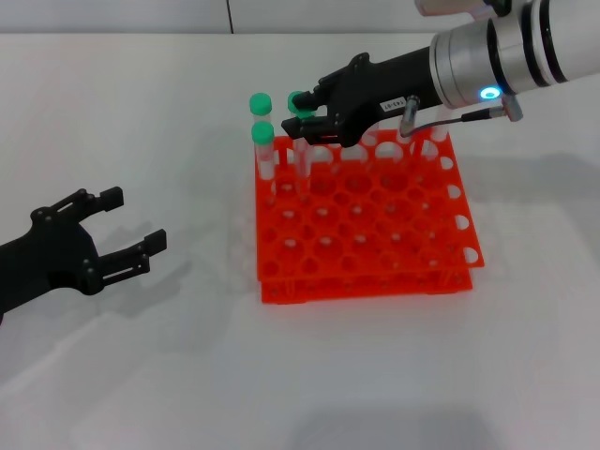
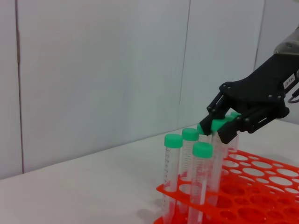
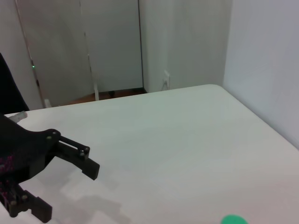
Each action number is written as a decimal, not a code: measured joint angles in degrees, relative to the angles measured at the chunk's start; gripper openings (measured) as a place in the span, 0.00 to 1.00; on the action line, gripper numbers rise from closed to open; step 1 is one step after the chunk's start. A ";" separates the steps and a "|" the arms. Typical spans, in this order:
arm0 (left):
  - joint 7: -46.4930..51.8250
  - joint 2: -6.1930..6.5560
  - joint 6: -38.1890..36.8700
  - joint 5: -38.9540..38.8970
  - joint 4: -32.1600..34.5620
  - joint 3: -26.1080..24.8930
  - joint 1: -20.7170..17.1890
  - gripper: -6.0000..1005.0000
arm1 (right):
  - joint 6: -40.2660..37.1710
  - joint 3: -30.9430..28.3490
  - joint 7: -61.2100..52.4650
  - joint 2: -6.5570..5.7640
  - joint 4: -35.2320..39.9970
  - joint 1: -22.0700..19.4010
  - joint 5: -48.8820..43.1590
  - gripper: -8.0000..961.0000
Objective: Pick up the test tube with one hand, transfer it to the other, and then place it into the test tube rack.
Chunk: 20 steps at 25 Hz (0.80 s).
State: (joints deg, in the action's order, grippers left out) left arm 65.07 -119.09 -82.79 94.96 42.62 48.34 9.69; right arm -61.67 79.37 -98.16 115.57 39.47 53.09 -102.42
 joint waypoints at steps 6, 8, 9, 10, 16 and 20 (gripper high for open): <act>0.21 0.00 0.28 0.00 0.00 -0.01 -0.02 0.86 | 0.28 0.07 0.20 0.07 0.08 0.00 0.17 0.43; 0.31 0.00 0.49 0.00 0.00 0.00 -0.02 0.86 | 0.24 0.08 0.20 0.08 0.29 -0.03 0.22 0.48; 0.32 0.00 0.53 0.00 0.00 0.01 -0.02 0.86 | -0.07 -0.02 0.20 0.08 0.57 -0.25 0.37 0.51; 0.33 0.00 0.54 -0.01 0.00 0.01 -0.02 0.86 | -0.48 -0.12 0.22 0.07 0.96 -0.56 0.51 0.54; 0.38 0.06 0.27 -0.48 0.01 -0.07 0.05 0.86 | -4.86 -2.76 1.32 -0.34 7.84 -7.71 1.50 0.57; 1.01 0.42 0.09 -0.62 0.21 -0.11 0.59 0.86 | -11.02 -10.65 6.29 -0.38 8.74 -13.37 1.55 0.58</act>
State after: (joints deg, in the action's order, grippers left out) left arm 66.07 -118.67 -82.70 94.34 42.84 48.23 10.28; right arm -72.69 68.72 -91.87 115.20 48.21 39.72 -100.87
